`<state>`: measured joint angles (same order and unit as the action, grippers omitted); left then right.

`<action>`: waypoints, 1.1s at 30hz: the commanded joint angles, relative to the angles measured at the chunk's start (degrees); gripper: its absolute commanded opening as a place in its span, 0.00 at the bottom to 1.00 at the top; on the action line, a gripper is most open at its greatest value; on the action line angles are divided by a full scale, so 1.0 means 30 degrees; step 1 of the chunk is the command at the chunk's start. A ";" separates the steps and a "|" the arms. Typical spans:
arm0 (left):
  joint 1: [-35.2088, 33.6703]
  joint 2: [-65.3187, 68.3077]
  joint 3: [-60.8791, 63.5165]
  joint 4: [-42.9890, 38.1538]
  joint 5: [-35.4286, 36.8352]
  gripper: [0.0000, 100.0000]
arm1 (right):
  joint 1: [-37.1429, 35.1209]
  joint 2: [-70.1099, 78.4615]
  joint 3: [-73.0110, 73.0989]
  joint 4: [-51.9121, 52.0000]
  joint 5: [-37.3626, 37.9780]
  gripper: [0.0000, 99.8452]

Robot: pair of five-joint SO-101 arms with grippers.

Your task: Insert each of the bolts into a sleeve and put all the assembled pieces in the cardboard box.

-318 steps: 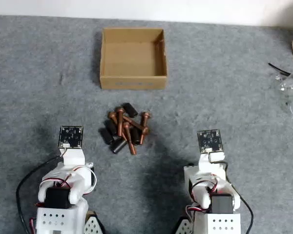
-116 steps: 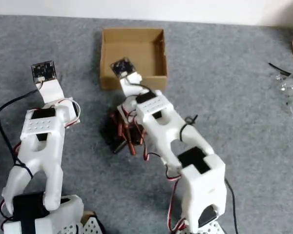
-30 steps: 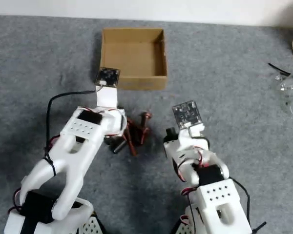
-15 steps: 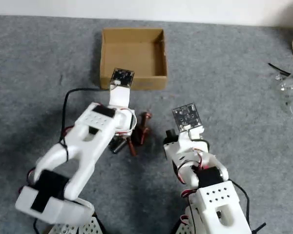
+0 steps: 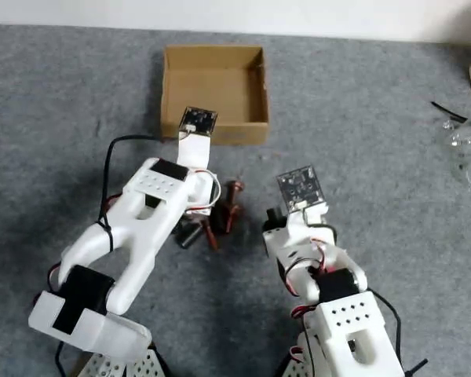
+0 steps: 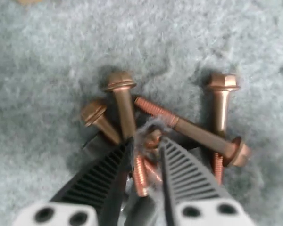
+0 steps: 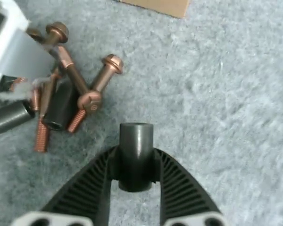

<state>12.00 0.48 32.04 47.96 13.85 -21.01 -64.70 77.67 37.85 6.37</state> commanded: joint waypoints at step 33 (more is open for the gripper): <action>-0.1099 0.0249 -0.2037 0.0352 -0.1758 0.13 | 0.0278 -0.0513 -0.0103 -0.1011 0.0322 0.00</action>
<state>7.78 1.80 28.53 49.10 8.48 -21.01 -64.70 77.67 36.97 6.46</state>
